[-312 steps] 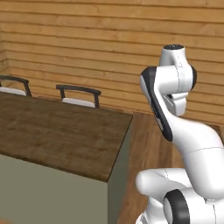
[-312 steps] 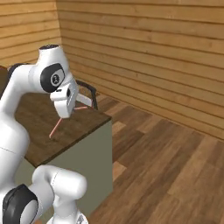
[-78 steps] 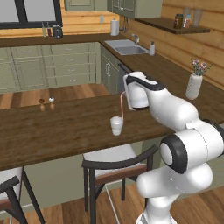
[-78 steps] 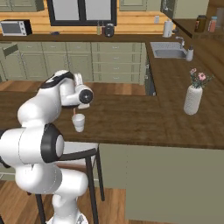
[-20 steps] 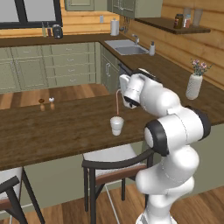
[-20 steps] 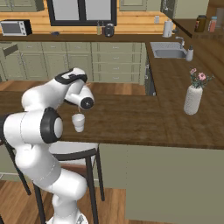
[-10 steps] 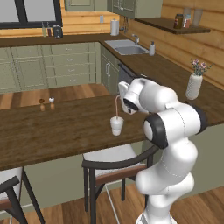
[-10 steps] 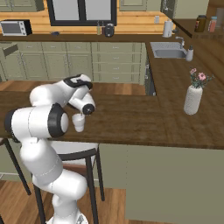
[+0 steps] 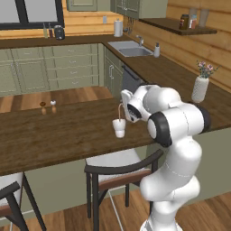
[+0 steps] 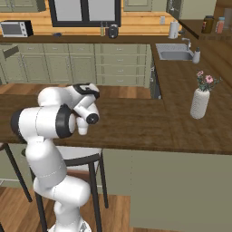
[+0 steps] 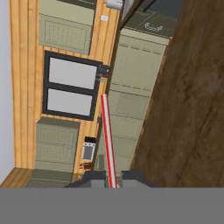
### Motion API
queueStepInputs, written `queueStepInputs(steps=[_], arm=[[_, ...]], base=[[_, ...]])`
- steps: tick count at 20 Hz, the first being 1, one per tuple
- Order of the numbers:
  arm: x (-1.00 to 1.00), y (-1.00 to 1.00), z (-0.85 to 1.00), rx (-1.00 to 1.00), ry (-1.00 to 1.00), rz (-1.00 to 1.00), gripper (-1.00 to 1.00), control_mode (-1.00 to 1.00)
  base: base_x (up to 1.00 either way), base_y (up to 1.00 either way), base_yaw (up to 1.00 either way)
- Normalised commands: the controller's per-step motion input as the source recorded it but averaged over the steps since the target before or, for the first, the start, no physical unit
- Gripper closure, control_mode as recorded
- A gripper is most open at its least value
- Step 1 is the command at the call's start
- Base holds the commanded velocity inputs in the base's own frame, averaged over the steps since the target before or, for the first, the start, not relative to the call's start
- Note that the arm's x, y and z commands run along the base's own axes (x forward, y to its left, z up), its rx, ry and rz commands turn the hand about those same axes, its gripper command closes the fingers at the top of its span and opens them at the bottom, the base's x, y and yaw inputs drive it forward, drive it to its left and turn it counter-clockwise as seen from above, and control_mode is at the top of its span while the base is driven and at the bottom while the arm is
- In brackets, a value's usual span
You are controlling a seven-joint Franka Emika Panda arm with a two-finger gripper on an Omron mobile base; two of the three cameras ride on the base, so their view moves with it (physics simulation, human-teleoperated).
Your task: Take a straw from the drawer in front and place it inside the glass cup on the dining counter.
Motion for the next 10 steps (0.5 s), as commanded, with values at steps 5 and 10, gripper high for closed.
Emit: queueStepInputs(steps=[5,10], arm=[[-0.57,0.0,-0.18,0.0,0.0,0.0,1.0,-1.0],[-0.59,0.0,-0.07,0.0,0.0,0.0,1.0,-1.0]], base=[[0.0,0.0,0.0],[0.0,0.0,0.0]])
